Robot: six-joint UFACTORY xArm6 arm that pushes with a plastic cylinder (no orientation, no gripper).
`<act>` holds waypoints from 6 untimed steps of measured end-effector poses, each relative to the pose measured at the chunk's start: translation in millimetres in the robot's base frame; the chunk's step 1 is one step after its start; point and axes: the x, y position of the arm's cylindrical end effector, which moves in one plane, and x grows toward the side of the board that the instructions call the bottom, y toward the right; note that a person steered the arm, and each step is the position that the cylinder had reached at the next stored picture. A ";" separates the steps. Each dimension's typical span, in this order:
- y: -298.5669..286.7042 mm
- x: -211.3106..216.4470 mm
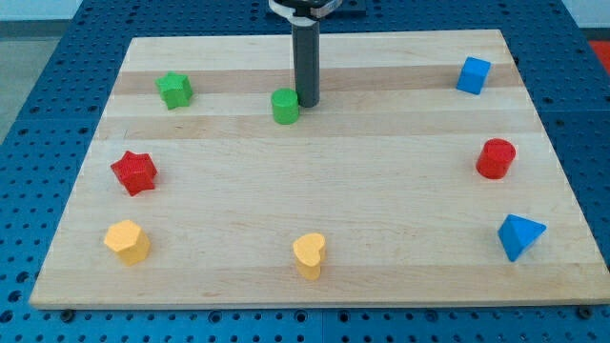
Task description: Keep blue cube parallel right to green circle
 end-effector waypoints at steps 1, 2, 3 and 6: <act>-6.6 6.3; -1.1 -3.0; 41.6 -78.7; 177.6 -150.9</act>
